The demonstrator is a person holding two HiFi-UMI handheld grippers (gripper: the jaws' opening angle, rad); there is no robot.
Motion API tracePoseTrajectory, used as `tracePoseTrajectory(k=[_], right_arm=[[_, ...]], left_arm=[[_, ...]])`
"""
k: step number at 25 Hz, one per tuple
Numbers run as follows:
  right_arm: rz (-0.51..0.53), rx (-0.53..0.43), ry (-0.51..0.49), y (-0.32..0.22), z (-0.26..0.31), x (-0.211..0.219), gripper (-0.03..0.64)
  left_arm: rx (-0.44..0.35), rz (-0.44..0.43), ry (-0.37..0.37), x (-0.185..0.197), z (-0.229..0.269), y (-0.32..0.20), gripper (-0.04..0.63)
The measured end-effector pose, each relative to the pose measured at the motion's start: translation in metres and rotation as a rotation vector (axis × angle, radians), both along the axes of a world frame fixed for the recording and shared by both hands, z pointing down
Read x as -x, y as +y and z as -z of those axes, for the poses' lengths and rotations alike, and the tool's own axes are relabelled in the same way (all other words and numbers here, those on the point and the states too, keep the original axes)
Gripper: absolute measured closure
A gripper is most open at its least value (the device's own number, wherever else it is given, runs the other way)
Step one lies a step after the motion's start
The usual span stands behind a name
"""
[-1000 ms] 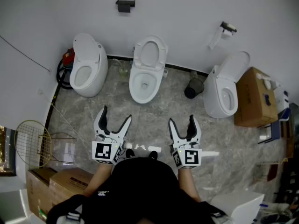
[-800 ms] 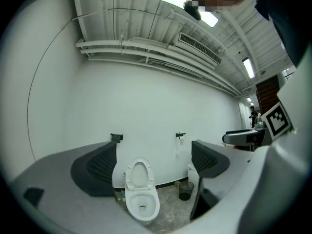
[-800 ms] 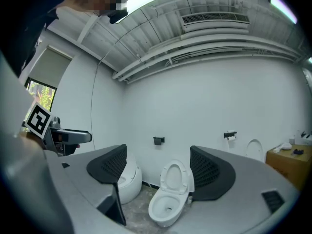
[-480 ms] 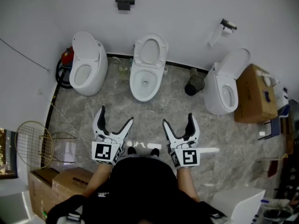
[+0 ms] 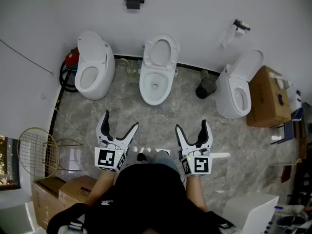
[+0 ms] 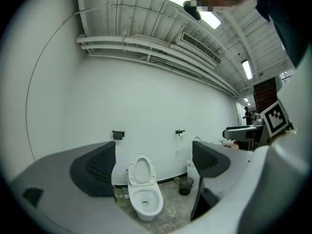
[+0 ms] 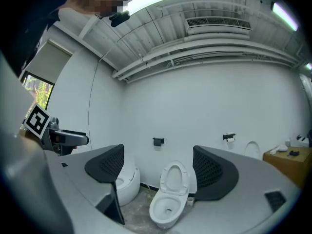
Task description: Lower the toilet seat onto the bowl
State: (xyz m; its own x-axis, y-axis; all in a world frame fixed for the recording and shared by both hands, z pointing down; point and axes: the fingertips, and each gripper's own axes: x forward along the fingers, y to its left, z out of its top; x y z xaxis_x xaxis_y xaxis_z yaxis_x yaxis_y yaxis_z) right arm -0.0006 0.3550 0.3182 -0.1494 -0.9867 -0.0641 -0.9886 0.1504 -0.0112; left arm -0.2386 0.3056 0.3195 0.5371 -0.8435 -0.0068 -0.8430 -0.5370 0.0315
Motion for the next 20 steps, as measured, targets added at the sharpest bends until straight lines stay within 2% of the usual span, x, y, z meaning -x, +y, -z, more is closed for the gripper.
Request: tracePoseTrajectory(k=[10,14,20], right_arm=[[-0.028,-0.006,-0.012,-0.02,0.005,-0.007,0.189],[-0.02,-0.019,-0.016,-0.042,0.005,-0.011,0.189],[0.001,-0.017,-0.032,-0.096,0.0,-0.027,0.189]], left_arm=[[-0.001,-0.003,0.009,0.002,-0.004,-0.025,0.118],[0.011,0.01,0.032,-0.004,-0.01,-0.04,0.118],[0.016,0.01,0.009,-0.026,-0.016,-0.085,0.118]])
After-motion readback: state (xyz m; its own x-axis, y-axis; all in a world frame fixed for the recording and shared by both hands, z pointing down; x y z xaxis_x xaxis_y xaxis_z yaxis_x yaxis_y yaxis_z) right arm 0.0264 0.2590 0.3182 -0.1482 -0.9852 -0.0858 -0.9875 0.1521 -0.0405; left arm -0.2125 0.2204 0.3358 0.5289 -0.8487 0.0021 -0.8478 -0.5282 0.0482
